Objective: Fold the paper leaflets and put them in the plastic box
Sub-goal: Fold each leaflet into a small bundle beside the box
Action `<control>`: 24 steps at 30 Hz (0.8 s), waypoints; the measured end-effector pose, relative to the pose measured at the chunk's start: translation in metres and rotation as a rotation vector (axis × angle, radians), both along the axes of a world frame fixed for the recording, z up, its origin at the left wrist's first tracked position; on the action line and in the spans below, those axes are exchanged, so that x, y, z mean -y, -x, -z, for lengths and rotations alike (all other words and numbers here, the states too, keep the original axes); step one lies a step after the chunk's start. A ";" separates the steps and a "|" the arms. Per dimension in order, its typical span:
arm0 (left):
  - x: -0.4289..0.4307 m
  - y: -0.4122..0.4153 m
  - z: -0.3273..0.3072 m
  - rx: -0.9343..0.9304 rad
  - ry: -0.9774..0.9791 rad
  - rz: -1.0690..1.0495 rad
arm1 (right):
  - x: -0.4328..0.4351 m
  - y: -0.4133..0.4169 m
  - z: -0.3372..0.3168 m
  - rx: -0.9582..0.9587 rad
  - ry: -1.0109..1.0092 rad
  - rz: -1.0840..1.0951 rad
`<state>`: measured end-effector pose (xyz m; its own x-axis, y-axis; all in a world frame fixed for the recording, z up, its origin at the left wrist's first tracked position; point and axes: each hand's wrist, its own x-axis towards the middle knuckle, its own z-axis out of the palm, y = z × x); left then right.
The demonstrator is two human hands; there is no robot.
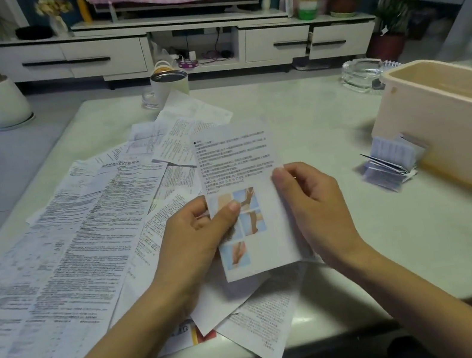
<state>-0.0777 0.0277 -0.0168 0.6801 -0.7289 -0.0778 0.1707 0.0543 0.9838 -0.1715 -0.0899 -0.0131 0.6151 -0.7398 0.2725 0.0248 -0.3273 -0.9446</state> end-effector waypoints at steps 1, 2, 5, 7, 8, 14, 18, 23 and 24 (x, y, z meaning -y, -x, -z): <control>0.000 0.002 0.000 -0.026 0.014 0.048 | -0.002 0.000 0.002 0.045 0.039 0.054; 0.000 0.004 -0.001 -0.057 0.021 0.094 | -0.005 0.001 0.004 0.093 0.065 0.088; 0.000 0.007 0.003 -0.064 0.010 0.130 | -0.011 -0.001 0.004 0.133 0.087 0.101; 0.002 0.006 0.005 -0.055 0.020 0.047 | -0.009 -0.002 0.003 0.022 0.055 0.055; 0.003 0.005 0.004 -0.084 0.052 -0.019 | -0.008 -0.002 0.002 -0.072 0.038 -0.006; 0.000 -0.006 -0.005 -0.113 0.132 -0.159 | -0.017 0.003 -0.005 -0.171 -0.150 -0.307; 0.001 -0.016 -0.015 -0.185 0.194 -0.164 | -0.001 0.005 -0.014 -0.198 -0.281 -0.387; -0.003 -0.029 -0.021 -0.202 0.168 -0.225 | 0.017 0.015 -0.017 -0.369 -0.270 -0.483; -0.003 -0.028 -0.020 -0.192 0.129 -0.205 | 0.022 0.016 -0.017 -0.351 -0.260 -0.444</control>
<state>-0.0499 0.0304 0.0031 0.7960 -0.5900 -0.1351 0.3256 0.2292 0.9173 -0.1880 -0.1116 0.0036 0.8996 -0.4076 -0.1566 -0.2209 -0.1153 -0.9685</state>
